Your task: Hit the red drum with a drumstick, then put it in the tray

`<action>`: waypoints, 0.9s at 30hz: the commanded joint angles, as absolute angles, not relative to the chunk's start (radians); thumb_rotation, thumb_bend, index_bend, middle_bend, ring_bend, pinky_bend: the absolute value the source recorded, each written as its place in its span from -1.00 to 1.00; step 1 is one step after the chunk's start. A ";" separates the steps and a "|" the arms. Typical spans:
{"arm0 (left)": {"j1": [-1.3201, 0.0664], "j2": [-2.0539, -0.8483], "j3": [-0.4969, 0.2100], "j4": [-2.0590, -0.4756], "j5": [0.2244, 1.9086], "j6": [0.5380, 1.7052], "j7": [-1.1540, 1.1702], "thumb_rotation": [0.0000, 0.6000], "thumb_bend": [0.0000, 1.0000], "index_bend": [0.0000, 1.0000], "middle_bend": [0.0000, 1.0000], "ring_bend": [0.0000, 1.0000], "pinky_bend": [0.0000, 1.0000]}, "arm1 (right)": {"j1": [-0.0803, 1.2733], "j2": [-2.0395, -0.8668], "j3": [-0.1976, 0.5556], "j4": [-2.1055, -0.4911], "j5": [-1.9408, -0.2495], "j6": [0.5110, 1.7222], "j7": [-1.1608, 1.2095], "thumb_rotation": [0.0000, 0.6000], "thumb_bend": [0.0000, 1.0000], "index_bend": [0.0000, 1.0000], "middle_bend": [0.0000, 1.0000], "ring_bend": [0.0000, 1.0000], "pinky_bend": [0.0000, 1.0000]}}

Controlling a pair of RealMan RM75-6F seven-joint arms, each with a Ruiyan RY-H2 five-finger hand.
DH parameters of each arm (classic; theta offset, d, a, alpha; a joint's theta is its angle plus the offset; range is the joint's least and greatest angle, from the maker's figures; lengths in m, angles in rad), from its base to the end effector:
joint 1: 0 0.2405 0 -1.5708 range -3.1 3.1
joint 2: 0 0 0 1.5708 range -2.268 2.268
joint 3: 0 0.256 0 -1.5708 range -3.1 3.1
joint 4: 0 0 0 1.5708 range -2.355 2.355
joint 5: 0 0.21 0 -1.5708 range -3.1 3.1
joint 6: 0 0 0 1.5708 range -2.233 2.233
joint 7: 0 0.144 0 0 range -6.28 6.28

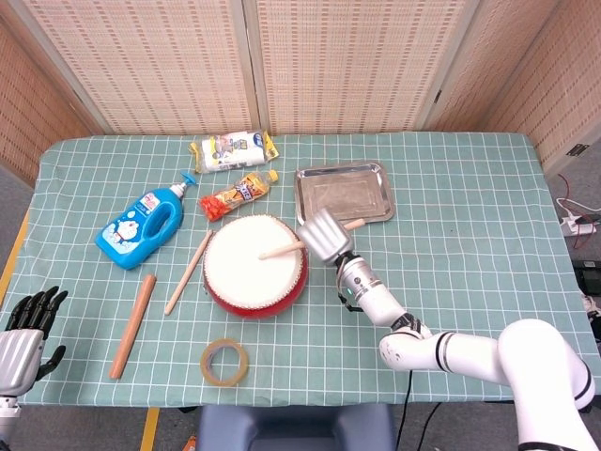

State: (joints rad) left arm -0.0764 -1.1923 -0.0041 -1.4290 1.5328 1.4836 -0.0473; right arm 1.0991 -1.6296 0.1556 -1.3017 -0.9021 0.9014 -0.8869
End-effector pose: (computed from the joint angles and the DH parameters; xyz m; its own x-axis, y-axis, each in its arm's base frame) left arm -0.3410 0.1708 0.1453 0.4558 0.0464 0.8889 0.8901 -0.0256 -0.4551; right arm -0.0608 -0.4040 -0.0357 0.8472 0.0771 0.5257 -0.4175 -0.5154 0.7484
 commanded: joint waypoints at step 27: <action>-0.077 -1.189 -0.008 -1.440 1.532 1.488 -0.035 1.00 -0.44 -1.00 -1.00 -1.00 -1.00 | 1.062 -1.612 0.243 -1.323 -1.044 0.982 -0.615 1.00 0.44 1.00 1.00 1.00 1.00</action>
State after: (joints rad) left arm -0.0769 -1.1887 -0.0084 -1.4400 1.5321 1.4878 -0.0348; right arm 1.0734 -1.6238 0.2200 -1.3082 -1.0117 0.9604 -0.6624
